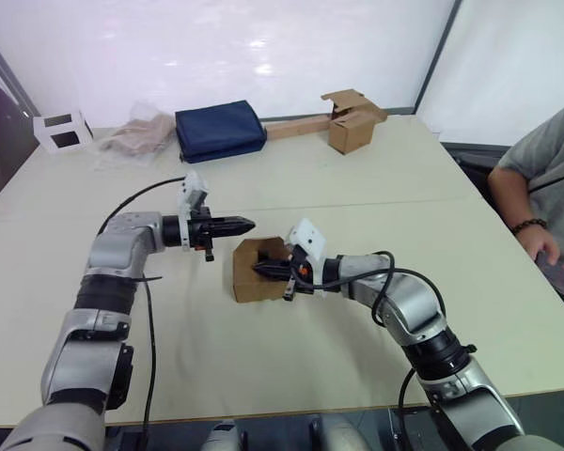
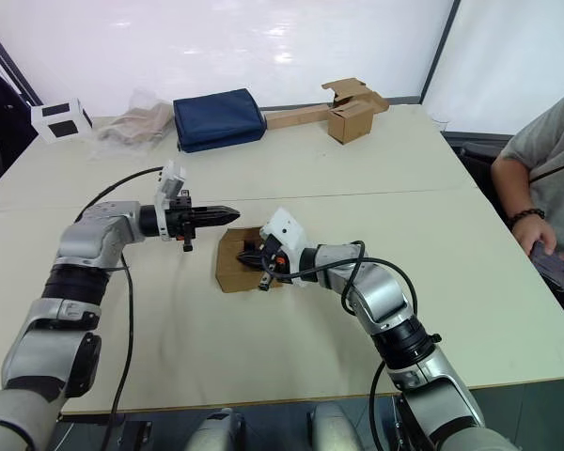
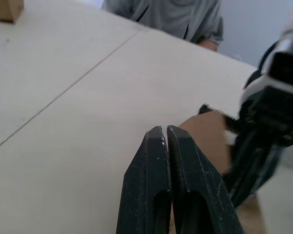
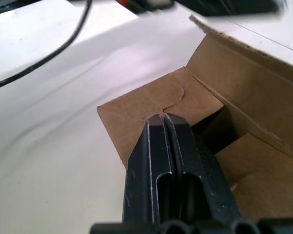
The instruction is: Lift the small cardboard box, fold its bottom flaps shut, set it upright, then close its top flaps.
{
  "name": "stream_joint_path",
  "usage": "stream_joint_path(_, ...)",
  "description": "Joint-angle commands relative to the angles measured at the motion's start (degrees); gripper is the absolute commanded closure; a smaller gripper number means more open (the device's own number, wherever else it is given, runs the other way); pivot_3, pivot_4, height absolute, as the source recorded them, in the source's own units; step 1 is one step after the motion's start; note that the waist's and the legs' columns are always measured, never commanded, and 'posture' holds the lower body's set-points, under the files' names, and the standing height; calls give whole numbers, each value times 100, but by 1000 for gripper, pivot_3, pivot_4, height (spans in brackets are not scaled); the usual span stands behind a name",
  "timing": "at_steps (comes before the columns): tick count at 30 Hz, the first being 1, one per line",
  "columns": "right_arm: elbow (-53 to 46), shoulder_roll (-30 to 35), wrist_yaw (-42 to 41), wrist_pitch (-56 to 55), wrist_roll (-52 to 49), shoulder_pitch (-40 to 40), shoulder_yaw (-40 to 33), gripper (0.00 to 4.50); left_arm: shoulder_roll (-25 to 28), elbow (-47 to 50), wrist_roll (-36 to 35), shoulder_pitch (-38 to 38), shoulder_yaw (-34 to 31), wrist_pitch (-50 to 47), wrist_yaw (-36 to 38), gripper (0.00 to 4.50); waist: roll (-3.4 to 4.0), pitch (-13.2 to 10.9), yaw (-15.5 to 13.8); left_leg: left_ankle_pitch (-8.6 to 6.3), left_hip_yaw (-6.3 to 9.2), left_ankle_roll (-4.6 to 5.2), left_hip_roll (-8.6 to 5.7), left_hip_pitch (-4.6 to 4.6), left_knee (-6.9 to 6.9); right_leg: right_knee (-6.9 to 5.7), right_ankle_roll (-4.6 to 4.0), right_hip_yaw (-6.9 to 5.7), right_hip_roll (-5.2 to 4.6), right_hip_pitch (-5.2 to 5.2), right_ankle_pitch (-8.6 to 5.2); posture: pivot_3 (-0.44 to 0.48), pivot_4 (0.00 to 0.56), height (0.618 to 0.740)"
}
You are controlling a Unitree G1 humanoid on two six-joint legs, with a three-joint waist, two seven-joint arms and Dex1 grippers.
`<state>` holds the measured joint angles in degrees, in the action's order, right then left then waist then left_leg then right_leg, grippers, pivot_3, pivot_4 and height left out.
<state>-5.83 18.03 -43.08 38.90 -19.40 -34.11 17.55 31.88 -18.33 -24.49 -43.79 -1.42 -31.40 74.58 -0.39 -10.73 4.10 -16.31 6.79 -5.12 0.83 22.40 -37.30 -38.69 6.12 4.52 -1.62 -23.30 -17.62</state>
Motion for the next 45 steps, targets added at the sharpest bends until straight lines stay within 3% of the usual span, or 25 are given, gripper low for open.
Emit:
stream_joint_path(1, -94, -37, -5, 9, -35, 10, -95, 4500, 321, 1112, -481, 332, -239, -607, -64, 4396, 0, 0, -1, 0, 0, 0, 0, 0, 0, 0, 0, 0, 0, 0, 0, 0, 150, 740)
stream_joint_path(4, -105, -24, -17, 17, -28, 20, -109, 4500, 637, 1761, -544, 891, -66, -771, 13, 4396, 0, 0, -4, 0, 0, 0, 0, 0, 0, 0, 0, -1, 1, 0, 0, 0, 150, 740)
stream_joint_path(9, -140, -16, -27, 59, -53, 13, -170, 4500, 686, 1918, -133, 1362, 272, -306, -243, 4396, 1, 0, -34, 1, -1, -2, 0, -3, 3, 0, 0, -1, 0, 2, 0, 0, 150, 740)
stream_joint_path(20, -971, 184, -137, 374, -443, -145, -537, 4500, 608, 1547, 146, 1392, 549, 169, -393, 4396, 1, 0, -26, 1, -1, -2, 0, -3, 3, 1, 0, -1, 0, 4, 0, 0, 150, 740)
stream_joint_path(23, -1175, 147, -69, 546, -747, -560, -901, 4500, 590, 1506, 96, 1368, 523, 168, -385, 4396, 2, -1, -18, 1, -1, -1, 0, -3, 4, 1, 0, -1, 1, 3, 0, 0, 150, 740)
stream_joint_path(28, -423, 105, 168, 168, -413, -1222, -1011, 4500, 590, 1467, 69, 1337, 519, 176, -363, 4396, 2, 0, -16, 1, -1, -1, 0, -6, 5, -1, -1, -1, 2, 4, 0, 0, 150, 740)
stream_joint_path(30, 423, 195, 248, -390, 259, -1502, -611, 4500, 579, 1461, 63, 1314, 529, 179, -359, 4396, 2, 0, -20, 1, -2, -1, 0, -5, 6, 2, 0, -1, 1, 5, 0, 0, 150, 740)
stream_joint_path(33, 1031, 102, -21, -784, 483, -1524, -303, 4500, 574, 1485, 48, 1304, 541, 172, -364, 4396, 2, 0, -16, 1, -5, -2, -1, -6, 5, 3, -1, 0, 0, 4, 0, 0, 150, 740)
stream_joint_path(38, 1130, 153, -412, -1152, 766, -1086, 134, 4500, 554, 1457, 68, 1287, 551, 196, -401, 4396, 2, -1, -1, 1, -5, -1, 0, -3, 12, 7, -1, 1, 0, -1, 0, 0, 150, 740)
stream_joint_path(45, 875, 171, -567, -1048, 820, -615, 186, 4500, 546, 1469, 15, 1243, 502, 155, -407, 4396, 2, 0, -10, 1, -4, -2, 0, -4, 6, 3, -1, 0, 1, 3, 0, 0, 150, 740)
